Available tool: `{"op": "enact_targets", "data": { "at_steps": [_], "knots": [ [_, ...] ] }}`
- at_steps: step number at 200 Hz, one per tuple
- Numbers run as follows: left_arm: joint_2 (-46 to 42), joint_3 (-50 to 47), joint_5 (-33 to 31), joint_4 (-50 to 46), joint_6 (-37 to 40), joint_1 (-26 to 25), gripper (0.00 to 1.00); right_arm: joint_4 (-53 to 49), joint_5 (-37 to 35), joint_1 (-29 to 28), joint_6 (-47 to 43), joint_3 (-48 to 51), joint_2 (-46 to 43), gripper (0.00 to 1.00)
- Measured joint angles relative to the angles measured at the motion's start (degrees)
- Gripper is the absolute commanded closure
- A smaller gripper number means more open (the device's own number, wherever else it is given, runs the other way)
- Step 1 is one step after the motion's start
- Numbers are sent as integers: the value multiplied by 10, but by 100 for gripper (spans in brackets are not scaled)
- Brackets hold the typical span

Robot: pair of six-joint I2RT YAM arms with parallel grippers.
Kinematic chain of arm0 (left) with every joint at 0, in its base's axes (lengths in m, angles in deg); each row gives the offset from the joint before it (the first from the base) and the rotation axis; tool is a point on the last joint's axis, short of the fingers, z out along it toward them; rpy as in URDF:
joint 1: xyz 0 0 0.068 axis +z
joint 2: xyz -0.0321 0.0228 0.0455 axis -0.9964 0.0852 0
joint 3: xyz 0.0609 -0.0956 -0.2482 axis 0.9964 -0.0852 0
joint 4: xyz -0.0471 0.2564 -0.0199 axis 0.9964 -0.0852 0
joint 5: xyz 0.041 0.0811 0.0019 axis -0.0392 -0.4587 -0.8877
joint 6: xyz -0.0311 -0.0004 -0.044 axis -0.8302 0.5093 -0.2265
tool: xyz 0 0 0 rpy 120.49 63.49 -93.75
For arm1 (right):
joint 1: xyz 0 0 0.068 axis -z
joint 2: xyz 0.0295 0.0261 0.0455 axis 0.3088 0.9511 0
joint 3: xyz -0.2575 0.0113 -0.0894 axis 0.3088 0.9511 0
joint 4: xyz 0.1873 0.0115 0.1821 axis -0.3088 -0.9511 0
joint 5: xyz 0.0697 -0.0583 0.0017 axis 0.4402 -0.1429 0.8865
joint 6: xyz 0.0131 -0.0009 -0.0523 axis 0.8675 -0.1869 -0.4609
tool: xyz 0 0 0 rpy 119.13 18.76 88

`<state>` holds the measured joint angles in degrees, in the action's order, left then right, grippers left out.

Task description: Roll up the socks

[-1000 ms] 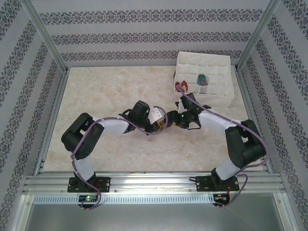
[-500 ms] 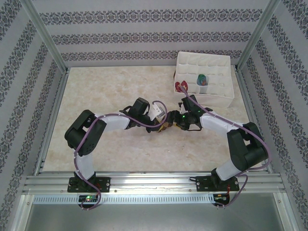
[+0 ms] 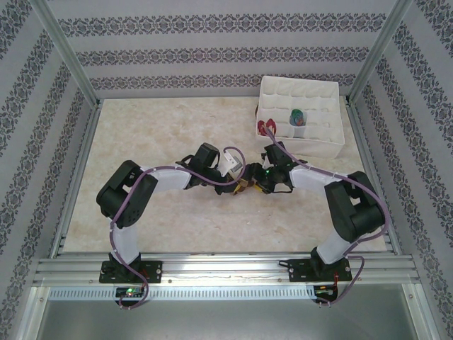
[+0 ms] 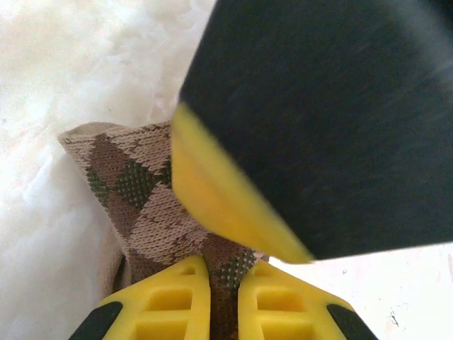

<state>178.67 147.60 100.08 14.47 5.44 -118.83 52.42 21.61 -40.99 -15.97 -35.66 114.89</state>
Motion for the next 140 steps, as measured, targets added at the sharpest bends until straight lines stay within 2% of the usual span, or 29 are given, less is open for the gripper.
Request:
{"op": "enact_targets", "data": {
  "at_steps": [43,64,75,92,113,140],
  "knots": [
    [5,2,14,0,0,2,100,19,23,6,35,-5,34,32],
    [6,2,24,2,0,5,100,16,36,12,50,-11,42,36],
    [8,2,28,4,0,5,100,11,39,13,53,-15,46,43],
    [10,2,33,6,0,5,99,24,48,14,58,-19,59,59],
    [10,2,33,5,0,10,92,69,61,11,53,-24,80,78],
    [8,2,32,2,3,17,83,98,67,11,40,-24,82,91]
  ]
}}
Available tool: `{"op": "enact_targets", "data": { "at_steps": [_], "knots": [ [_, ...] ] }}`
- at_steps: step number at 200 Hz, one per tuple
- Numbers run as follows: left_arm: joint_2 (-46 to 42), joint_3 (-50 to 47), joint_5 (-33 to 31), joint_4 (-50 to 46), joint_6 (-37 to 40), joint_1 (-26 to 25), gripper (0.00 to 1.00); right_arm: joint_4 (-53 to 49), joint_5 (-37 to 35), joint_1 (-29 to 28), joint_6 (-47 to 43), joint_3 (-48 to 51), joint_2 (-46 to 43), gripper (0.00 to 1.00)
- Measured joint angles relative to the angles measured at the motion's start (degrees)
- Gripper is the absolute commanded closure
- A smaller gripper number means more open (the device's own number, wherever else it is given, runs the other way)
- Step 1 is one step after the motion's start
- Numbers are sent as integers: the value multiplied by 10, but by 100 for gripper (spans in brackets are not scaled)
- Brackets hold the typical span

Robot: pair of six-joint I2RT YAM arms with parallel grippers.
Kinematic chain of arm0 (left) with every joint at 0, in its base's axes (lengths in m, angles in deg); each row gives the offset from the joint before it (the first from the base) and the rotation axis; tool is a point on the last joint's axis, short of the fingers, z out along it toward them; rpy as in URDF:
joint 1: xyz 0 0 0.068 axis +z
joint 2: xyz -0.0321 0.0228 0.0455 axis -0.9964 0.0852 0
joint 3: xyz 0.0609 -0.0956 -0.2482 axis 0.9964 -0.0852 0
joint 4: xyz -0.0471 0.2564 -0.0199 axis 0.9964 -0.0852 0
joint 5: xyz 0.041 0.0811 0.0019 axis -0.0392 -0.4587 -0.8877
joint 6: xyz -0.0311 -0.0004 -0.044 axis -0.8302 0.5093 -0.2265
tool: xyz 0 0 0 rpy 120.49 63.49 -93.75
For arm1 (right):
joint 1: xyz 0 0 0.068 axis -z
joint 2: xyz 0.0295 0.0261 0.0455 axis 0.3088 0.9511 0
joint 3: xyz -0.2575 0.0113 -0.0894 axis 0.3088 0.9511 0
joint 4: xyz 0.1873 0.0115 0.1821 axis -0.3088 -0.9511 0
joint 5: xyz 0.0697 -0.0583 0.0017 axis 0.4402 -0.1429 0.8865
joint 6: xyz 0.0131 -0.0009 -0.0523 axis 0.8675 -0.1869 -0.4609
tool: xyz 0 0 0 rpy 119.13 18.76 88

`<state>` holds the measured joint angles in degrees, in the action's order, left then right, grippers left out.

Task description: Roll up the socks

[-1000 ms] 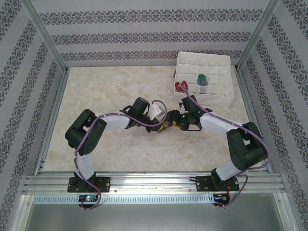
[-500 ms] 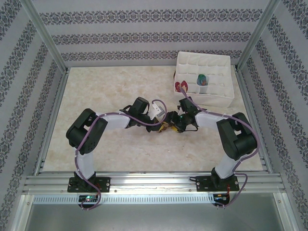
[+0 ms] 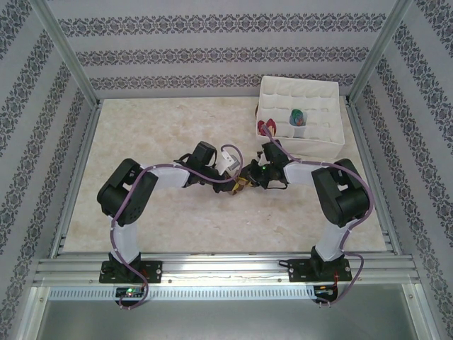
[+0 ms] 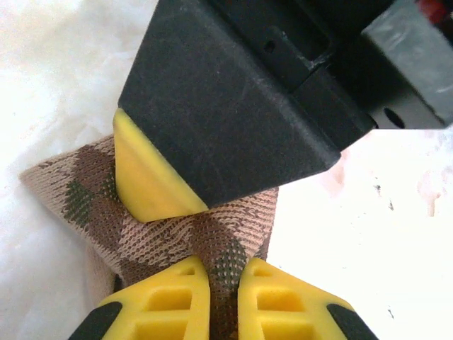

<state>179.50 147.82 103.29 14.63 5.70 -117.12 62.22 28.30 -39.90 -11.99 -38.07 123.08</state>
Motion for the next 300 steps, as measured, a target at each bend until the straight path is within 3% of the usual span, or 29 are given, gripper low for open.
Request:
{"op": "enact_targets", "data": {
  "at_steps": [33,76,108,160,227,300],
  "knots": [
    [-16,-13,-10,-1,12,-1,67,6,-9,-5,-34,6,-12,94],
    [-82,-55,-14,1,32,-2,57,-15,-52,-14,-111,10,-74,95],
    [-129,-56,-21,1,47,-2,55,-40,-87,-1,-176,5,-144,95],
    [-139,-19,-56,3,56,-2,57,-124,-156,84,-320,-89,-208,93],
    [-6,239,-135,-44,-12,-2,65,-155,-248,214,-469,-207,-186,93],
    [168,462,-158,-126,-34,-3,60,-168,-314,245,-597,-297,-46,93]
  ]
}}
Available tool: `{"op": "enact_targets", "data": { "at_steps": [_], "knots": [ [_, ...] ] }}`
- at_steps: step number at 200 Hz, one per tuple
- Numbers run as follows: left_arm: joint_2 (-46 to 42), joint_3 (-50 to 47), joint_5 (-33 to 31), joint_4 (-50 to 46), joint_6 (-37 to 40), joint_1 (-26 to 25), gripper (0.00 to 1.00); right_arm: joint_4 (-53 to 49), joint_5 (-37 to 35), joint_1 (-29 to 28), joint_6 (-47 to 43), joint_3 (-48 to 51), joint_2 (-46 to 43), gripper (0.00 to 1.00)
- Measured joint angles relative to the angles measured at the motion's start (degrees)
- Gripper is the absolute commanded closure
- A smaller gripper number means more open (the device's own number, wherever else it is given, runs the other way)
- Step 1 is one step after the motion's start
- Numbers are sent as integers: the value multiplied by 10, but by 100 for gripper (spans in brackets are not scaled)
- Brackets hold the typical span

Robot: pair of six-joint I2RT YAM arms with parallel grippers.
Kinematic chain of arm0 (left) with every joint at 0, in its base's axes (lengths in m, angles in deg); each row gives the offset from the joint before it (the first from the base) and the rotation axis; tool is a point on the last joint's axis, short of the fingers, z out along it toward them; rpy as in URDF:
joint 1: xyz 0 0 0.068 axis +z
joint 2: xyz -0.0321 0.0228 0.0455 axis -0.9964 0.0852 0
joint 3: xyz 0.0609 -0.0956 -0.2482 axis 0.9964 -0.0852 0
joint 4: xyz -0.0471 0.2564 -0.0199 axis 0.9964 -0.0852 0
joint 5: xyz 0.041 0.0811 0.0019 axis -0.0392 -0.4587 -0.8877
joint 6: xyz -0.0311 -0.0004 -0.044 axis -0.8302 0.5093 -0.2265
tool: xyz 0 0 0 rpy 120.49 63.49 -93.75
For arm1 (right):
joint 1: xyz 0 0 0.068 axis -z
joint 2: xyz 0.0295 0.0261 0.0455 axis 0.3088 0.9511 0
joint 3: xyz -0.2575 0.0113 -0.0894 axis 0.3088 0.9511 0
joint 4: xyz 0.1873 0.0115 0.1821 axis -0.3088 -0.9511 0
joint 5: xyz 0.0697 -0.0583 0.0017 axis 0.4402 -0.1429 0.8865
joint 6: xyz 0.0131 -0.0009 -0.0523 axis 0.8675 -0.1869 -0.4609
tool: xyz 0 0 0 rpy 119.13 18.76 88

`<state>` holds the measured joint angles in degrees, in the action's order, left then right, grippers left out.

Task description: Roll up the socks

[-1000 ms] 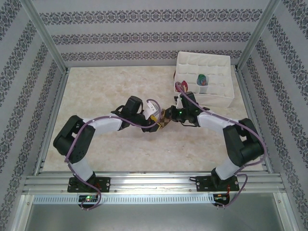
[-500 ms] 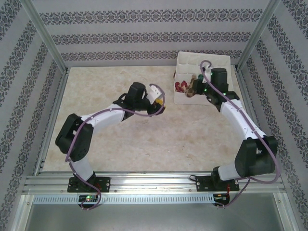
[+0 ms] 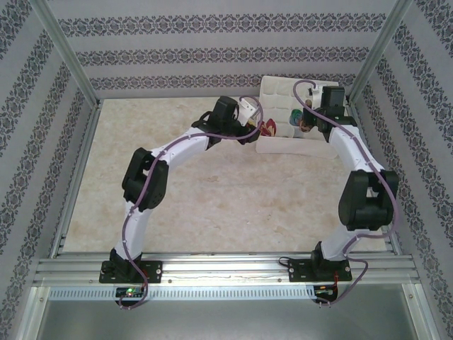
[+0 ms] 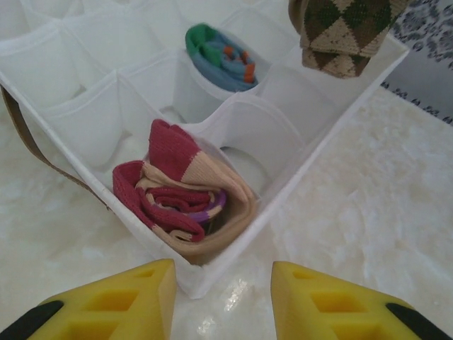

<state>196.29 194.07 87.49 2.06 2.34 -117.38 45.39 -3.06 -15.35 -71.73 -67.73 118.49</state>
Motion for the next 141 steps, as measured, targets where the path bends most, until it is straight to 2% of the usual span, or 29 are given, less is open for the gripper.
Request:
{"op": "enact_targets", "data": {
  "at_steps": [53,141],
  "knots": [
    [75,99,-6,-59,-1,-14,60,-2,-12,33,-26,-64,70,93],
    [84,108,-18,-74,-1,-20,61,-4,-8,41,-56,-147,163,92]
  ]
}}
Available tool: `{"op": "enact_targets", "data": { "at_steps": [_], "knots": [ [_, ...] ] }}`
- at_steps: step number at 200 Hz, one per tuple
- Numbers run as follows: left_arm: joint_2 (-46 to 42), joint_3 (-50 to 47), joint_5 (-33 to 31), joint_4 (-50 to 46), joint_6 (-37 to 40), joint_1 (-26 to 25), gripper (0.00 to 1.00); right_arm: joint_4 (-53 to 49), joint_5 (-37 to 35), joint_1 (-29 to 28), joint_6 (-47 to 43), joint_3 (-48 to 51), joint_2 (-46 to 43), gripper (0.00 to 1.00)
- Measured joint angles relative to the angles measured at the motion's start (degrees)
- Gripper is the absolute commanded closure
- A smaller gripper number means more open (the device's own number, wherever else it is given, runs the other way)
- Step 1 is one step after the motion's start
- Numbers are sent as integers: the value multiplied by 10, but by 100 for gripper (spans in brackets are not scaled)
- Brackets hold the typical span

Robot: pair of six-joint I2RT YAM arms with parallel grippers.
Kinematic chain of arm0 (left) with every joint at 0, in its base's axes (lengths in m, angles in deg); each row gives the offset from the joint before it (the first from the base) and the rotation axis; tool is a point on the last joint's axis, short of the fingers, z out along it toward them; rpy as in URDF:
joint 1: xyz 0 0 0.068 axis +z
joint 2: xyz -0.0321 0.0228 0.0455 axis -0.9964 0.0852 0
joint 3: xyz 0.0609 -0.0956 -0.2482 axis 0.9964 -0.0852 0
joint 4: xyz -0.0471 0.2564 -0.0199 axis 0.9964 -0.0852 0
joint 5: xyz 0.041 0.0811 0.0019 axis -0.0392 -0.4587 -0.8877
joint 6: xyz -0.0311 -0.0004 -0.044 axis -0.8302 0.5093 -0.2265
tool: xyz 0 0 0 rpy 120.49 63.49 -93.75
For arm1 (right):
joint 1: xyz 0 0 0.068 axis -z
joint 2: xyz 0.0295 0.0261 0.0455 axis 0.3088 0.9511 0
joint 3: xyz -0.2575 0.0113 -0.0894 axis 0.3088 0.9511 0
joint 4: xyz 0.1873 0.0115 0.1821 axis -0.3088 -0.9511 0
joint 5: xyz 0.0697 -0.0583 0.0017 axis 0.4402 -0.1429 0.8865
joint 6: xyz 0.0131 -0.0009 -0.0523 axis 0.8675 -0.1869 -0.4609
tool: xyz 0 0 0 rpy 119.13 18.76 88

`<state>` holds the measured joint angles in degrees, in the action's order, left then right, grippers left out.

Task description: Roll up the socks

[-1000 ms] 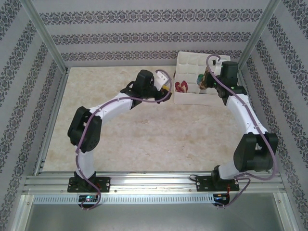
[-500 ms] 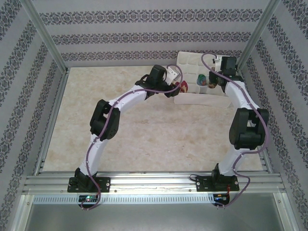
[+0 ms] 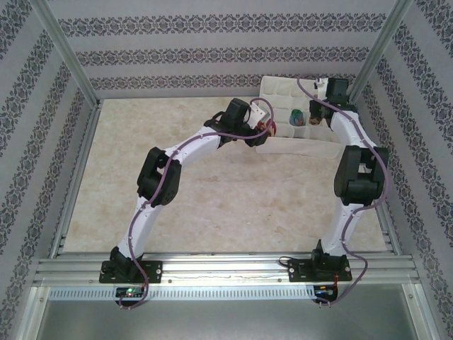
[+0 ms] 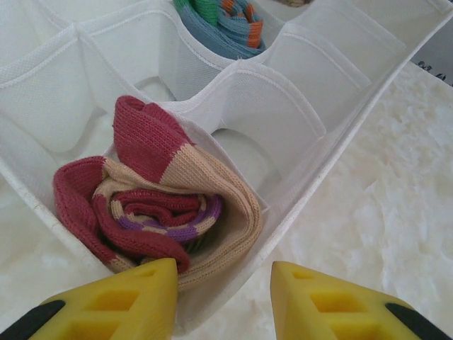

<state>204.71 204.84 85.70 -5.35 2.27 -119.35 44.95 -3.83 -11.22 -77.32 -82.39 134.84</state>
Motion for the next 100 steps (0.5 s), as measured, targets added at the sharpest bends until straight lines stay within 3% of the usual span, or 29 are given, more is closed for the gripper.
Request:
{"op": "enact_targets", "data": {
  "at_steps": [100],
  "knots": [
    [17,30,-1,-18,0,0,61,-11,6,0,-23,3,33,88]
  ]
}}
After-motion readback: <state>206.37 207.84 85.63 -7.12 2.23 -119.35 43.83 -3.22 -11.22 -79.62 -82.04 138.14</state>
